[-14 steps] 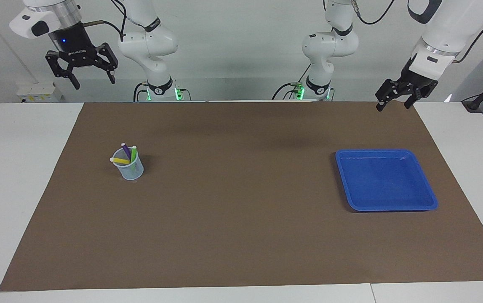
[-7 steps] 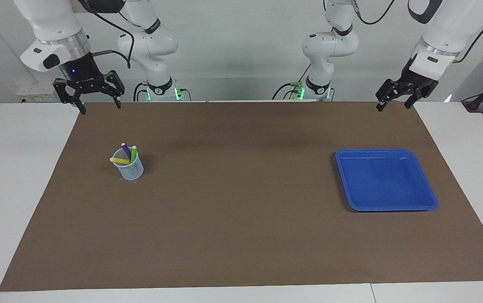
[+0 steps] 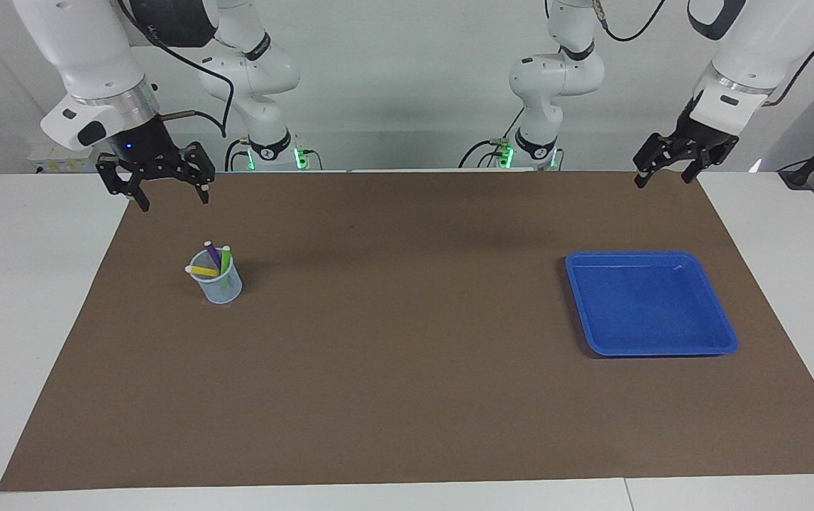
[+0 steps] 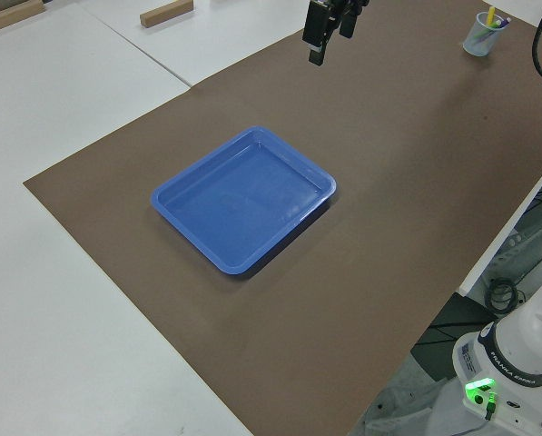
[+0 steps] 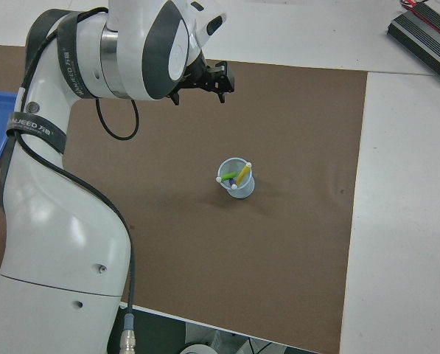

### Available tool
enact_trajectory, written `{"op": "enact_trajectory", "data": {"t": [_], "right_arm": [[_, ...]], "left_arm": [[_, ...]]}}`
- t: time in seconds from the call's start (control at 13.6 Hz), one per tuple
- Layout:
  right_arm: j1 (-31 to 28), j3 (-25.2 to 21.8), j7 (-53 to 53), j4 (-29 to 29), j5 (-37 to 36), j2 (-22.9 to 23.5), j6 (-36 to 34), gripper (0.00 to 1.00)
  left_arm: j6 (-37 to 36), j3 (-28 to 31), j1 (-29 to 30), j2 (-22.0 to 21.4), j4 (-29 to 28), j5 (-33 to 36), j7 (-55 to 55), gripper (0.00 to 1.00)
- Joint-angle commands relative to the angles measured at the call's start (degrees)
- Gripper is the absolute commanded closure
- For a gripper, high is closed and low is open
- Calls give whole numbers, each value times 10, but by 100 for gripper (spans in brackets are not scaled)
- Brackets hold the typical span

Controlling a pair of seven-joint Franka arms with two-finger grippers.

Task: Transfer and insert pens with both arms

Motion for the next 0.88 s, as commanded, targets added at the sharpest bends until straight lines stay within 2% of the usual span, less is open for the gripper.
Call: {"op": "enact_trajectory", "data": {"t": [0.0, 0.07, 0.29, 0.81], "right_arm": [[-27, 9, 7, 20, 3, 13, -10, 0], [-34, 12, 7, 20, 4, 13, -11, 0], [-99, 90, 7, 22, -3, 12, -17, 0], [-105, 97, 9, 28, -3, 13, -19, 0]], "left_arm": [[-4, -1, 5, -3, 2, -6, 5, 0], [-4, -1, 5, -3, 2, -6, 5, 0], [-4, 0, 3, -3, 2, -6, 5, 0], [-4, 0, 2, -4, 1, -6, 5, 0]]}}
